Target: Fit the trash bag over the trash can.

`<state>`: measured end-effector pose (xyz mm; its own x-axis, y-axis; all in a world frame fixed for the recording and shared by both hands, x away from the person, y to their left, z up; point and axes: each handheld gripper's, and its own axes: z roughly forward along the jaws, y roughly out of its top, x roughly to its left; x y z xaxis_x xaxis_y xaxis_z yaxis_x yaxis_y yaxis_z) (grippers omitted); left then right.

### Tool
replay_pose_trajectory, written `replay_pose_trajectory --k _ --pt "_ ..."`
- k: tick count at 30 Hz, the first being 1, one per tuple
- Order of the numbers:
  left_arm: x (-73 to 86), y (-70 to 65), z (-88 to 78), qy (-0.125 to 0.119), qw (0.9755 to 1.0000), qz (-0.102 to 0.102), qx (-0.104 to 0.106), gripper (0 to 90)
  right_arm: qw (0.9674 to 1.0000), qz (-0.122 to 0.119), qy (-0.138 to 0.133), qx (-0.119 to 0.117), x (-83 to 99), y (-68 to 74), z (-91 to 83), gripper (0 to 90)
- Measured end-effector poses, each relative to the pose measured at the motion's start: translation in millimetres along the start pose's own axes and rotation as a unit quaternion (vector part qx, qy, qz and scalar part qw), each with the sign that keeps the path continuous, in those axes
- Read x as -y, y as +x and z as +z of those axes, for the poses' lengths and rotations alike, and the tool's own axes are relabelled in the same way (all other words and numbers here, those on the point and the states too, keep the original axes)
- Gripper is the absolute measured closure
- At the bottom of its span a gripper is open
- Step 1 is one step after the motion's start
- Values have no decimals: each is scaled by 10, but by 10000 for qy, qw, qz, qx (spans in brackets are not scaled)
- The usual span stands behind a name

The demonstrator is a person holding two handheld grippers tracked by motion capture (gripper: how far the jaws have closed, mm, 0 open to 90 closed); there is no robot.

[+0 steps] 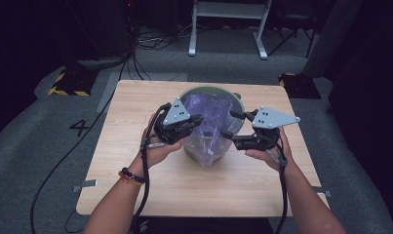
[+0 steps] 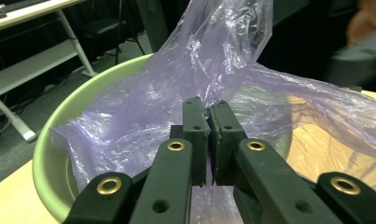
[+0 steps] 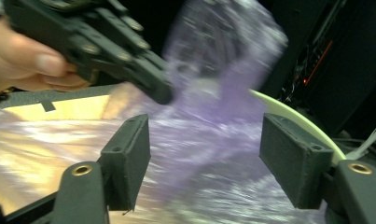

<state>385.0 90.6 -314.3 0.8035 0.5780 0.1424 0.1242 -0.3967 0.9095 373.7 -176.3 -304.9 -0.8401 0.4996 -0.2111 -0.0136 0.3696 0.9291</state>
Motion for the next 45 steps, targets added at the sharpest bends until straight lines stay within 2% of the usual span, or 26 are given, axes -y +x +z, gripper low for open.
replay_pose_trajectory --k 7,9,11,13,14,15,19,22,23,27,32,37,40,43,45 --pt "-28 -34 69 82 9998 78 -136 880 9992 1 -17 -410 -34 242 40 282" --pt "-29 -36 85 81 9999 88 -123 880 9990 -84 61 -427 -20 292 84 267" --pt "-26 -35 84 54 9999 65 -123 880 9987 -138 318 -370 14 331 164 278" --pt "-18 -23 64 7 9999 27 -125 879 9982 -166 550 -195 54 333 223 373" --pt "-11 -12 49 -25 9999 3 -115 879 9977 -190 643 -125 76 326 237 487" --pt "-4 -3 36 -40 9999 -8 -121 877 9974 -227 688 -64 96 321 240 551" --pt "45 41 -52 -149 9998 -97 -105 856 9972 -286 647 232 149 298 173 799" --pt "92 54 -130 -194 9997 -118 -131 846 9978 -177 574 294 184 247 88 884" --pt "107 60 -155 -215 9996 -120 -142 841 9973 -207 577 406 196 234 60 895" --pt "175 77 -225 -201 9995 -158 -181 818 9969 -108 534 572 240 176 -16 900" --pt "309 108 -302 -240 9991 -272 -237 806 9957 151 386 833 343 46 -131 900" --pt "467 177 -333 -223 9982 -451 -320 816 9921 431 306 1136 480 -135 -220 900" --pt "565 221 -319 -205 9974 -602 -328 822 9899 637 246 1243 569 -249 -254 900" --pt "666 229 -272 -112 9972 -666 -328 826 9886 755 204 1283 663 -334 -263 900" --pt "730 234 -234 -76 9970 -709 -302 829 9890 848 127 1203 728 -382 -259 896"
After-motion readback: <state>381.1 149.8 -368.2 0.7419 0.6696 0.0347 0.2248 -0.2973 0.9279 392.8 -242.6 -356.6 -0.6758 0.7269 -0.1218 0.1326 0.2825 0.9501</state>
